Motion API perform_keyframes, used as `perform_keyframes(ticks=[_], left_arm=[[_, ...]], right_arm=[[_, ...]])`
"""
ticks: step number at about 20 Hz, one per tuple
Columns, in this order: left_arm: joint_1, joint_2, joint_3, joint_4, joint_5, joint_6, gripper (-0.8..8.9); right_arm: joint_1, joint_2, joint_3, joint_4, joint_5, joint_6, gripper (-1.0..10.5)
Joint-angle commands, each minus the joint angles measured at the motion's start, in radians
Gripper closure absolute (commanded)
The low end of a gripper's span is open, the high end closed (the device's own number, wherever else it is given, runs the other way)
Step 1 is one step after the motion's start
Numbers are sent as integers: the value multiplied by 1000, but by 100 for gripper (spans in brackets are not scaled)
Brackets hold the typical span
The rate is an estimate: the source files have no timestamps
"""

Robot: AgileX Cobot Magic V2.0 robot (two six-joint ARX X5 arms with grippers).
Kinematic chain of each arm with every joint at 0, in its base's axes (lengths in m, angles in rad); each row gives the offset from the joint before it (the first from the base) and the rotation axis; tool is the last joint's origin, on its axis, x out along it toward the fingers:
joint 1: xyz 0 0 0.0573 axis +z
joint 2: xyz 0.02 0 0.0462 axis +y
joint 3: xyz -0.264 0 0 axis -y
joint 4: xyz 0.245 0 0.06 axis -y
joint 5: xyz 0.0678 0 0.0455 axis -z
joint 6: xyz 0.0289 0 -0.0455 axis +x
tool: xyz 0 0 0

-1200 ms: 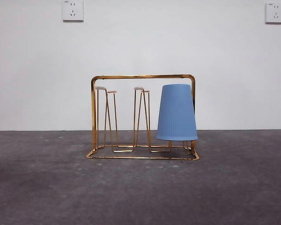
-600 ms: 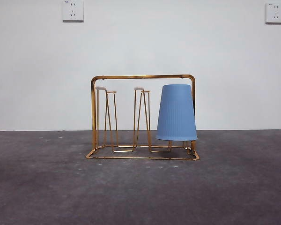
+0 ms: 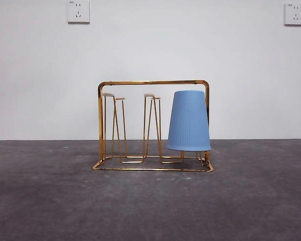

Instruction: Pick up cup 1,put cup 1 in the cup rack,pick up cup 2,put cup 2 in the cup rack

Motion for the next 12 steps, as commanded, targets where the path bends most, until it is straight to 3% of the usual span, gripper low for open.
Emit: perform_keyframes(ticks=[1,4,7,12], left_arm=[[-14,-9,-1,-143,-185,155,820],[-22,-12,-1,-209,-276,198,820],[-24,-2,-23,-238,-300,207,820],[-26,-29,-196,-114,-329,191,820]], right_arm=[[0,-3,-6,-40,4,-1,783],[0,-2,-6,-84,4,3,783],[0,-3,-6,-117,4,29,783],[0,-3,-6,-142,3,31,783]])
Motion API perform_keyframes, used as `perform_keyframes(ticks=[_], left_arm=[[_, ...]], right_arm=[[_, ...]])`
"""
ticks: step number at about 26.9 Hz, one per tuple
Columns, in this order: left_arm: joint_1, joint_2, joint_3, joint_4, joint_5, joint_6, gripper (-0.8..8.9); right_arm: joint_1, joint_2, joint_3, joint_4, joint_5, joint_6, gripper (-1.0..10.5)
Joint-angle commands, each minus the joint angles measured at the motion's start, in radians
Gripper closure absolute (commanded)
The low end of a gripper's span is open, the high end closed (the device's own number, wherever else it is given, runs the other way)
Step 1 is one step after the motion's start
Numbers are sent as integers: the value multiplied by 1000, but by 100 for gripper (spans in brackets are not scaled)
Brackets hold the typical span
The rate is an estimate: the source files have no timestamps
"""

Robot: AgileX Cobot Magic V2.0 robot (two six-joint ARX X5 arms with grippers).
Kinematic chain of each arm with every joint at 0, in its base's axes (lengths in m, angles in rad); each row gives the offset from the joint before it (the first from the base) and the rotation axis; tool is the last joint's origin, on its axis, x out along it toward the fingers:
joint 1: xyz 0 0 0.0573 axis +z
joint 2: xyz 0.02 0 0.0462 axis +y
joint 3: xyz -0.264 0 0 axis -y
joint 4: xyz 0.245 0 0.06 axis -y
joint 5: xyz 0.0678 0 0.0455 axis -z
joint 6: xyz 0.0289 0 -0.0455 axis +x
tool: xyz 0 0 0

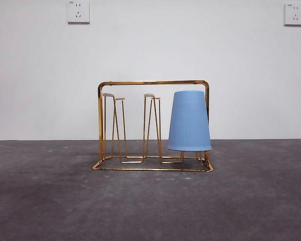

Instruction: Pick up cup 1,put cup 1 in the cup rack,pick up cup 2,put cup 2 in the cup rack

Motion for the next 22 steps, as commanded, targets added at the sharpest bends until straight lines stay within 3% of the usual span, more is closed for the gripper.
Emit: perform_keyframes(ticks=[1,9,15,22], left_arm=[[-3,-19,-130,118,-6,1,820],[11,-38,-428,338,-108,7,820],[77,-22,-553,480,-81,8,820],[179,63,-562,538,8,10,820]], right_arm=[[0,-3,-6,-4,3,14,783],[0,-3,-6,-48,3,34,783],[0,-3,-6,-71,3,41,783],[0,-3,-6,-89,3,63,783]])
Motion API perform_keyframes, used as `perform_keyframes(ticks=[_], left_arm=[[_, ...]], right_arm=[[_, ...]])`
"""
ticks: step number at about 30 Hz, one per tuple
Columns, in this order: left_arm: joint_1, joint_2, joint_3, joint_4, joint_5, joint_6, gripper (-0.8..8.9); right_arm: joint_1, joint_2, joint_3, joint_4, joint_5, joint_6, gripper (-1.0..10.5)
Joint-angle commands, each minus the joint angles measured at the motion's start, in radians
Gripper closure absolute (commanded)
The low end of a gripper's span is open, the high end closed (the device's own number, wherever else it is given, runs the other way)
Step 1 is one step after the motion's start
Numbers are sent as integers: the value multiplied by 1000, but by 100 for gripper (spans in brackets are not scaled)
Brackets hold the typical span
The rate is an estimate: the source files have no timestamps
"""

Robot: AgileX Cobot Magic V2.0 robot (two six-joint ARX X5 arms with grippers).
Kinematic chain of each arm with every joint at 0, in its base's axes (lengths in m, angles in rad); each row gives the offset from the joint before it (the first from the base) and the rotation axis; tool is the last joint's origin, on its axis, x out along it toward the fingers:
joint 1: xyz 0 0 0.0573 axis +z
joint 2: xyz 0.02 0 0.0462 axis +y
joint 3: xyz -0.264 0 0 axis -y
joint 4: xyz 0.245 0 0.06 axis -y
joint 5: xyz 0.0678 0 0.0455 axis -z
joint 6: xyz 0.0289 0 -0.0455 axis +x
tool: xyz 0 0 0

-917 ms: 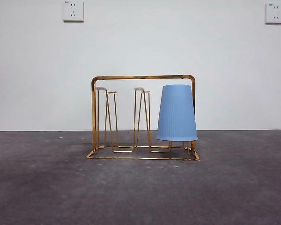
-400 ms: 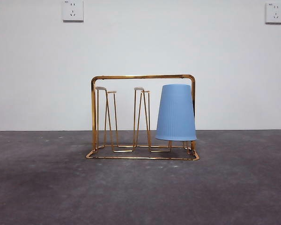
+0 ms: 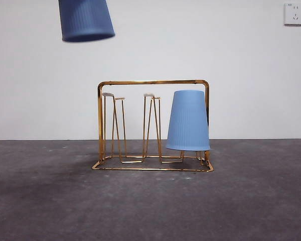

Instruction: Pick up cup 1,put cup 1 in the cup rack,pick up cup 2,put cup 2 in the cup rack

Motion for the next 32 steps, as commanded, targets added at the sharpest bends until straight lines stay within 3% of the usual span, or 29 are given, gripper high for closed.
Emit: perform_keyframes(ticks=[1,5,32], left_arm=[[17,35,-6,51,17,10,820],[50,86,-6,78,64,10,820],[114,348,-6,218,89,11,820]], right_arm=[[0,-3,-6,1,3,19,783],[0,-3,-6,-14,4,38,783],[0,-3,-6,-81,4,70,788]])
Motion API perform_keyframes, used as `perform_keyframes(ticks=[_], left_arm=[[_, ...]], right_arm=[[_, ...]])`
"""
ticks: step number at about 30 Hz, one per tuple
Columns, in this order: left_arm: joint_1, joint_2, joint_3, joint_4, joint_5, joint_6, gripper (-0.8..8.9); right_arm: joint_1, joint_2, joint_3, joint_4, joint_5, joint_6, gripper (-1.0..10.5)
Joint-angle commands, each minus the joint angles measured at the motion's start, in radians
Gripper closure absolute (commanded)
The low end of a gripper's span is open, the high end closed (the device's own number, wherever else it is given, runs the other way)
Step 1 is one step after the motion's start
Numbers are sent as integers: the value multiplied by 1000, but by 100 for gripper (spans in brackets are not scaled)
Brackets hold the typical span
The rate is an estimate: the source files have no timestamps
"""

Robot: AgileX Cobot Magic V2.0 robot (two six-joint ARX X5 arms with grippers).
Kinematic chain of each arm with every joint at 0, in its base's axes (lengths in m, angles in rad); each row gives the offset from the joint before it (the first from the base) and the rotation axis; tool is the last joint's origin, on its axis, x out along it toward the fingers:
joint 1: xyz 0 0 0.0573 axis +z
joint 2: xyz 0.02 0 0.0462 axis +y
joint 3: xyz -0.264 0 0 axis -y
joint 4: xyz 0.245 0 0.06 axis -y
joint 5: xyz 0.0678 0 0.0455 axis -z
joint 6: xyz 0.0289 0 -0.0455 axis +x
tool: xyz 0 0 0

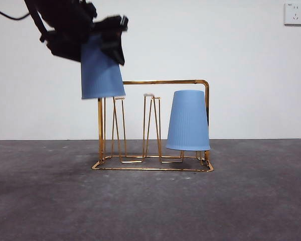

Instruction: Pick up cup 1,put cup 1 in the cup rack,pick up cup 2,put cup 2 in the cup rack

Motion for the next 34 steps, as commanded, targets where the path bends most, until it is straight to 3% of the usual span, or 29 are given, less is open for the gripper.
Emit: perform_keyframes(ticks=[1,34], left_arm=[[3,37,-6,14,4,11,820],[28,204,-6,20,5,7,821]], right_arm=[[0,-3,-6,5,4,11,788],[0,0,-6,-18,4,10,789]])
